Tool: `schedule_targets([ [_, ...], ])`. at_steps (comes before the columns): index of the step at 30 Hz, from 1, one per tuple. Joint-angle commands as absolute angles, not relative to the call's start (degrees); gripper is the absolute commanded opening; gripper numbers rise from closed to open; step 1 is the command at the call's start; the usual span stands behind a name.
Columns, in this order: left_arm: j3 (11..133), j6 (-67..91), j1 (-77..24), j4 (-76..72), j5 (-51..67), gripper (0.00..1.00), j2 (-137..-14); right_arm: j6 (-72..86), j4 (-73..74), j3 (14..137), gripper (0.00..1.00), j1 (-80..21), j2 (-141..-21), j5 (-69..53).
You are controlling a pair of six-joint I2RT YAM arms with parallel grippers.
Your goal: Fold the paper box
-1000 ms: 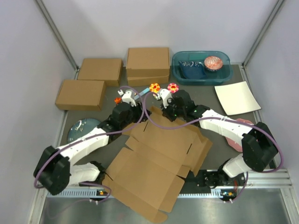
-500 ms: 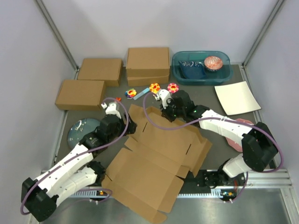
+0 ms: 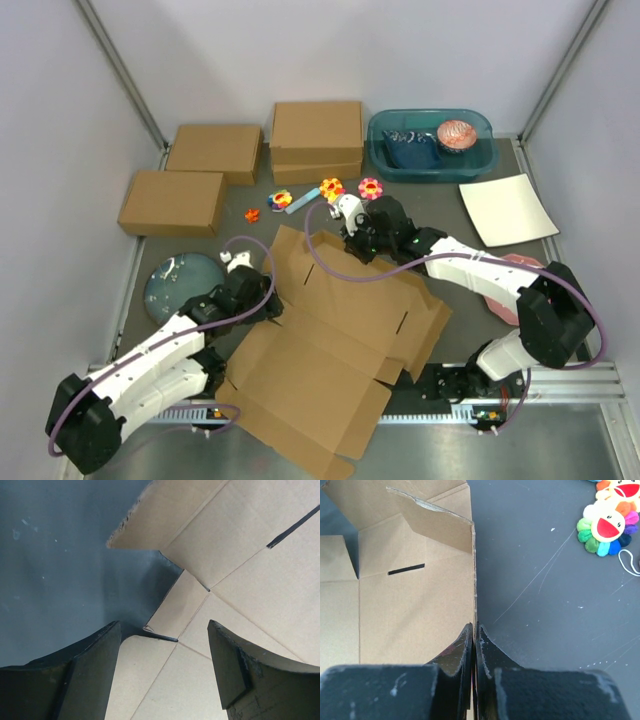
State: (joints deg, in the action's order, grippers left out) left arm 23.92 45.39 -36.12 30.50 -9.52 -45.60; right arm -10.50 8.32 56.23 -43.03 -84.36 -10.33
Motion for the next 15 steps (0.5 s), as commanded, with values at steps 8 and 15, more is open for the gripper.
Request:
schedule_targets([
  [8,22.24,42.1,-36.47,20.84,-0.27,0.46,-47.11,-10.37,7.47,55.99,0.0,-44.56,-82.27,-10.81],
  [15,20.13,40.61,-38.84,14.51,3.6,0.26,-46.58,-10.98,7.82,55.81,0.0,-45.18,-81.04,-8.79],
])
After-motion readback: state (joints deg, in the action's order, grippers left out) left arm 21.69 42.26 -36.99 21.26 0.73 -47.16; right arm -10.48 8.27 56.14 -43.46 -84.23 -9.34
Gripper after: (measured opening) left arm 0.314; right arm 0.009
